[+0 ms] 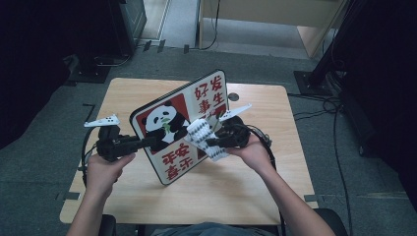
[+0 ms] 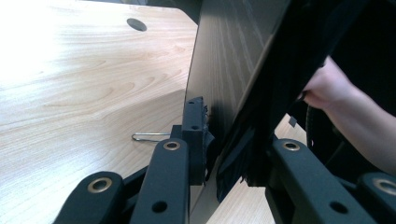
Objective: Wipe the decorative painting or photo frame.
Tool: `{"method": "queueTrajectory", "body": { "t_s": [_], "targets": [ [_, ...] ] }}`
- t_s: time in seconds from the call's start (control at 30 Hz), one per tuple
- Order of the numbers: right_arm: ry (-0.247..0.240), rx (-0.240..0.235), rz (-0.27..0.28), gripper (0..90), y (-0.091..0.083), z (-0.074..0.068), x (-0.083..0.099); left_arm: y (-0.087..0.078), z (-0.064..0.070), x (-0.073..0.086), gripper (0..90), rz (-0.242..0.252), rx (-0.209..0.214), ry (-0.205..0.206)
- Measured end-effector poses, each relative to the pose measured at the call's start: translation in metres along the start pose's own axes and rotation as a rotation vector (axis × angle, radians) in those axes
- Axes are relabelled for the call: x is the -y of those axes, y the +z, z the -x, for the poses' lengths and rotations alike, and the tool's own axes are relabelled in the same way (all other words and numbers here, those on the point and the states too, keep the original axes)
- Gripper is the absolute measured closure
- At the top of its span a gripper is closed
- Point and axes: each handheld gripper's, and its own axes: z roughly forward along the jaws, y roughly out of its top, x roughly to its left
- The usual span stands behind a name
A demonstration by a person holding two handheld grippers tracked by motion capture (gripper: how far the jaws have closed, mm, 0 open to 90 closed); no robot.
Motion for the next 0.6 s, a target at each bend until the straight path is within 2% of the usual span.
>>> {"method": "queueTrajectory", "body": {
  "t_s": [0.13, 0.17, 0.2, 0.23, 0.27, 0.4, 0.43, 0.47, 0.53, 0.57, 0.6],
  "targets": [
    [-0.016, -0.002, 0.019, 80.5, -0.011, -0.006, -0.014, 0.000, 0.000, 0.000, 75.6, 0.001, 0.000, -0.001],
    [-0.041, 0.006, 0.027, 80.4, -0.018, -0.010, -0.024, 0.000, 0.000, 0.000, 75.5, 0.002, 0.001, -0.001],
    [-0.041, 0.006, 0.027, 80.4, -0.018, -0.010, -0.024, 0.000, 0.000, 0.000, 75.5, 0.002, 0.002, -0.002],
    [-0.058, 0.010, 0.033, 80.4, -0.025, -0.016, -0.035, 0.000, -0.001, 0.001, 75.4, 0.002, 0.004, -0.003],
    [-0.058, 0.010, 0.033, 80.4, -0.025, -0.016, -0.035, 0.000, -0.001, 0.001, 75.3, 0.002, 0.004, -0.003],
    [-0.096, 0.017, 0.053, 80.4, -0.037, -0.025, -0.055, 0.000, -0.001, 0.001, 75.3, 0.002, 0.006, -0.004],
    [-0.111, 0.021, 0.058, 80.4, -0.041, -0.028, -0.066, 0.000, -0.001, 0.001, 75.3, 0.002, 0.005, -0.003],
    [-0.111, 0.021, 0.058, 80.4, -0.041, -0.028, -0.066, 0.000, -0.001, 0.001, 75.3, 0.002, 0.004, 0.002],
    [-0.125, 0.024, 0.064, 80.5, -0.045, -0.032, -0.076, 0.000, -0.001, 0.001, 75.6, 0.005, 0.002, 0.006],
    [-0.143, 0.024, 0.071, 80.5, -0.048, -0.038, -0.087, 0.001, 0.000, 0.001, 75.7, 0.005, 0.001, 0.006],
    [-0.143, 0.024, 0.071, 80.5, -0.048, -0.038, -0.087, 0.001, 0.000, 0.001, 75.7, 0.006, 0.000, 0.006]
  ]
}}
